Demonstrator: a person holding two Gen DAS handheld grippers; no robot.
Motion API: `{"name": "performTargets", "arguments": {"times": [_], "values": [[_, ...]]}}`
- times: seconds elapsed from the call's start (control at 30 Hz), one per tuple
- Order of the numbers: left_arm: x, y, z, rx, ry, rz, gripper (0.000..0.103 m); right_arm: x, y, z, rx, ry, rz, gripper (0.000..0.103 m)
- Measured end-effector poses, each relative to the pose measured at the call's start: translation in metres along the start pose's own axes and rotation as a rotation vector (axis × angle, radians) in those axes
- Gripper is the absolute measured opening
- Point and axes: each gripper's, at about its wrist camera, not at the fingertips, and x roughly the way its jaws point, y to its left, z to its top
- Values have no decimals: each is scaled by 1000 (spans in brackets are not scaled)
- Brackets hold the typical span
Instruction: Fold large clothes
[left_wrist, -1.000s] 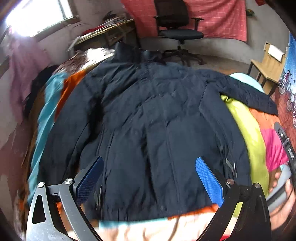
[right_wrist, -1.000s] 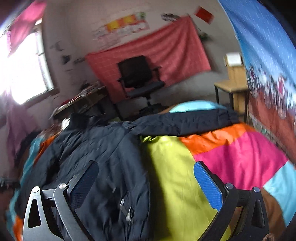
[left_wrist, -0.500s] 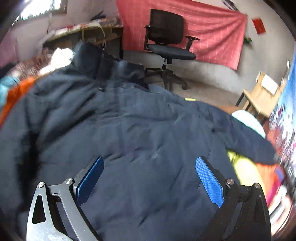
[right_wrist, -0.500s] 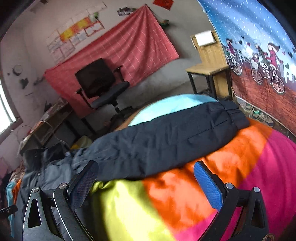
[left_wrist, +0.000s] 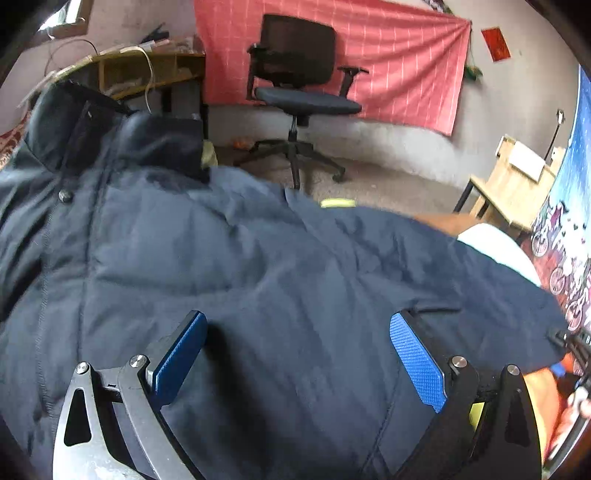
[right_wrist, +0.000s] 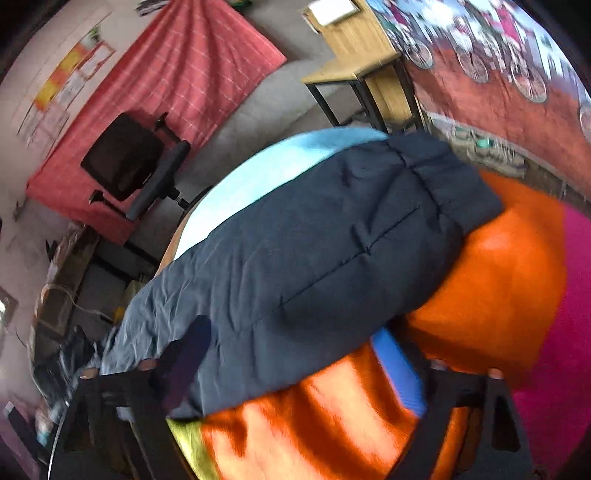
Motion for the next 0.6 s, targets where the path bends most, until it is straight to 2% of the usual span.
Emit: {"name": "performTargets", "arguments": {"times": [0.1,0.13,0.17,0.2,0.27,0.33,0.5,0.6], "values": [[13,7,-9,-5,28,-10,81,9,-10,5,78,7,8,51],[16,10,-9,-21,33,-17,72,9,-12,5,98,4,14,47],[16,14,-8,-44,36,-24,62,9,-15,6,118,-1,15,38],[15,18,-8,-67,40,-29,57,8,-15,7,134,-6,16,29],[14,29,-9,-114,46,-42,43,0,-15,8,154,-33,30,20],[9,40,-6,-145,50,-63,38,-13,-6,9,130,-72,28,17],[-26,70,-7,-244,18,-134,38,-52,41,10,-10,-167,25,12],[-61,88,-9,-242,-7,-138,38,-80,84,9,-111,-234,66,10]]}}
